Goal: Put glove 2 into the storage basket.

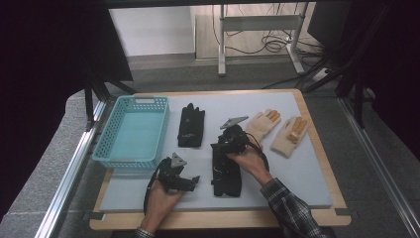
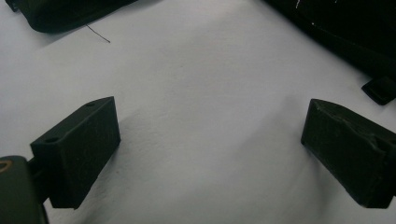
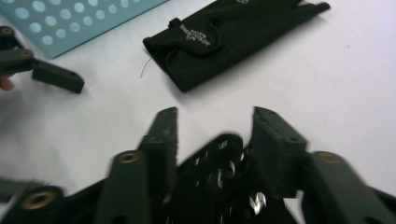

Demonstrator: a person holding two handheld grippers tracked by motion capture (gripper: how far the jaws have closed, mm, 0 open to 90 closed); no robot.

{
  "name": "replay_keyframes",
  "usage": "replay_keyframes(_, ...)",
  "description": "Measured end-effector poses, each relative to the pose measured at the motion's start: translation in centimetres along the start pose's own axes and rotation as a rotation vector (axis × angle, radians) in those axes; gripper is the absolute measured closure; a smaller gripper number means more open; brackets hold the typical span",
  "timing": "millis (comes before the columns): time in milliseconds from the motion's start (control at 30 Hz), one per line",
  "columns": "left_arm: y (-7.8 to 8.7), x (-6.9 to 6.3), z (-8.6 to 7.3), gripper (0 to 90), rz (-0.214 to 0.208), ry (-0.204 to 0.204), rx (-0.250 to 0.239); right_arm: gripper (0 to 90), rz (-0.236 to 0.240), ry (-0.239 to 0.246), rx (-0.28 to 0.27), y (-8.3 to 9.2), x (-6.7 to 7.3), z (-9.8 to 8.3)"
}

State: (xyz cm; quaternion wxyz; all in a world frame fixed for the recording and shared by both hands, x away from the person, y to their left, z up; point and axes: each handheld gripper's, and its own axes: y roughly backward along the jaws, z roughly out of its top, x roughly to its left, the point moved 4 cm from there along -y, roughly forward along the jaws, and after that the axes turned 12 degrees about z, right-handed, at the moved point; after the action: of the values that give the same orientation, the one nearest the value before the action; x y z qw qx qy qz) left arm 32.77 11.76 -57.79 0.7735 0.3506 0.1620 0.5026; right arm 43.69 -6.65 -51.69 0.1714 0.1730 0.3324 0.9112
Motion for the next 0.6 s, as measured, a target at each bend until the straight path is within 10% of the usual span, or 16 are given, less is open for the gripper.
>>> replay_keyframes(300,0.0,0.0,0.0,4.6,-0.002,0.003,-0.002,70.3,0.001,0.028,0.013,-3.5,-1.8,3.1)
replay_keyframes(600,0.0,0.0,0.0,4.6,-0.002,0.003,-0.002,50.3,-0.037,0.056,0.022,-7.1,-3.5,6.0)
